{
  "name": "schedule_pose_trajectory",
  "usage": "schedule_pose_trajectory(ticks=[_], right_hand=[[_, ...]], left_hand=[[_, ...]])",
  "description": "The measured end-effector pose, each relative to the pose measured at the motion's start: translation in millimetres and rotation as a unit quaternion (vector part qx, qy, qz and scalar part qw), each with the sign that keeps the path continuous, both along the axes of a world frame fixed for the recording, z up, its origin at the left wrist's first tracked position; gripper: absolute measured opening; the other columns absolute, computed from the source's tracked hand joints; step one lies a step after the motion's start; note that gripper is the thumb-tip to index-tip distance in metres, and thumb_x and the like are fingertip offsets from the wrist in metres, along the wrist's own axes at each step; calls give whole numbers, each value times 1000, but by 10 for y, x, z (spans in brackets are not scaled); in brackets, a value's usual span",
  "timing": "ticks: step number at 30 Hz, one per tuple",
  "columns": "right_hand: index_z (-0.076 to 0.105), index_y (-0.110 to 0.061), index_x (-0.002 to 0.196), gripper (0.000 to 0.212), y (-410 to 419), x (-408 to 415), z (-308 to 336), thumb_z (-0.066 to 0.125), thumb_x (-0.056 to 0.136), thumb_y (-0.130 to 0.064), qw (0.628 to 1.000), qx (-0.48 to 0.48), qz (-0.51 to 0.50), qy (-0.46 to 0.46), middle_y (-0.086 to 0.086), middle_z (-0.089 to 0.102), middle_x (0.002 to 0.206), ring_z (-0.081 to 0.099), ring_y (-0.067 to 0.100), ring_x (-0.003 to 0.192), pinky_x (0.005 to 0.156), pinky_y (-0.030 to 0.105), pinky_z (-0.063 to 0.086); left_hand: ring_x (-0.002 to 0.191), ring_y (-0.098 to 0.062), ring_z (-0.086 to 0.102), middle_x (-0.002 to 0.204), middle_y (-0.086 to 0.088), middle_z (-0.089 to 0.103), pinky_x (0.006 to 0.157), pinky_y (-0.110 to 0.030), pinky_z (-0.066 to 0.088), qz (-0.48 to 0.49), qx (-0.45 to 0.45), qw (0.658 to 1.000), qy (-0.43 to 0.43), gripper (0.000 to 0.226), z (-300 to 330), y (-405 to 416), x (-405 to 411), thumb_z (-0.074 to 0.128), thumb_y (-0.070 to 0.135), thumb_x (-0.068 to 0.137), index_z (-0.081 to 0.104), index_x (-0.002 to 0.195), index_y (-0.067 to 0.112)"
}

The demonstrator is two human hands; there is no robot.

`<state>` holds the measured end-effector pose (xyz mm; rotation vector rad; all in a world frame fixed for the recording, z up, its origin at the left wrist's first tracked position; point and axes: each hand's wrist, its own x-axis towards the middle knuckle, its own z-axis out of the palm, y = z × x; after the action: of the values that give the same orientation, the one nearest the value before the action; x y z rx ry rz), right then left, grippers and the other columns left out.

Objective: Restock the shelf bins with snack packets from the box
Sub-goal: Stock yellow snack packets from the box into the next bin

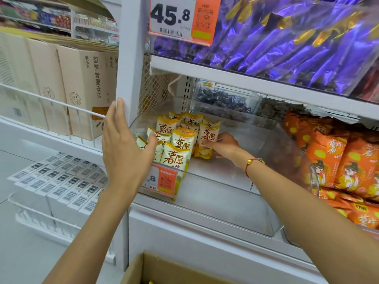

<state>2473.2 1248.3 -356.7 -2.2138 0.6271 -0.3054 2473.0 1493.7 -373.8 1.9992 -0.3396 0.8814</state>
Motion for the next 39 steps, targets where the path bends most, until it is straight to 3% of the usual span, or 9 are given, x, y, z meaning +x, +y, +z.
schedule_pose_trajectory(ticks=[5,13,16,19,25,29,33,36,39], right_hand=[[22,-4,144,89,82,-256,236,74,80,-38,998,2,13,64,10,41,143,44,27,129,86,33,47],[60,-22,104,35,516,-1610,377,78,76,-14,968,-136,153,-145,-8,61,81,58,8,66,63,19,45],[61,-31,99,24,620,-2069,287,74,79,-25,937,-256,227,-73,-12,61,78,56,5,68,67,30,48],[57,-34,114,29,623,-2302,28,64,86,-39,874,-349,306,142,-15,62,96,50,8,84,73,30,44],[55,-12,123,43,437,-2537,-1133,57,91,-41,817,-303,300,389,9,60,122,57,30,112,80,31,43],[58,-5,124,42,403,-2807,-1935,53,94,-33,817,-222,289,446,14,62,123,59,33,111,87,40,50],[51,-11,132,56,483,-3099,-2479,56,91,-49,816,-151,303,468,11,54,131,50,30,122,95,40,46],[51,-8,130,69,514,-3259,-2683,65,82,-55,760,-184,348,518,11,50,132,45,28,124,97,42,46],[55,-4,123,54,555,-3331,-2728,71,83,-36,726,-268,377,509,11,39,139,35,26,129,97,40,41]], left_hand=[[144,-24,22,157,-7,19,114,-49,28,11,32,999,19,79,42,40,-84,59,38,91,16,152,13],[99,-20,58,107,5,66,89,-32,36,-55,39,997,-31,29,52,0,-1054,59,32,88,60,115,22],[89,-11,61,92,17,65,69,-28,42,-122,113,985,39,17,22,39,-1362,60,33,90,63,107,31],[92,-5,59,96,22,59,64,-26,38,-168,238,951,101,20,-99,38,-1523,56,37,91,59,111,36],[109,-17,60,117,12,64,87,-33,45,-201,388,864,252,29,-995,-87,-1638,51,37,93,59,120,32],[122,-17,50,132,6,55,93,-34,46,-227,454,794,335,33,-1852,27,-1839,50,36,96,55,128,29],[141,-21,26,153,5,32,109,-33,30,-279,534,678,421,51,-2413,236,-2016,47,50,96,44,141,27],[134,-19,37,141,8,48,104,-33,37,-302,539,670,411,38,-2488,283,-1986,55,53,90,62,121,33],[108,-13,59,112,12,65,86,-28,47,-287,538,659,440,33,-2413,263,-1913,62,58,83,68,100,31]])
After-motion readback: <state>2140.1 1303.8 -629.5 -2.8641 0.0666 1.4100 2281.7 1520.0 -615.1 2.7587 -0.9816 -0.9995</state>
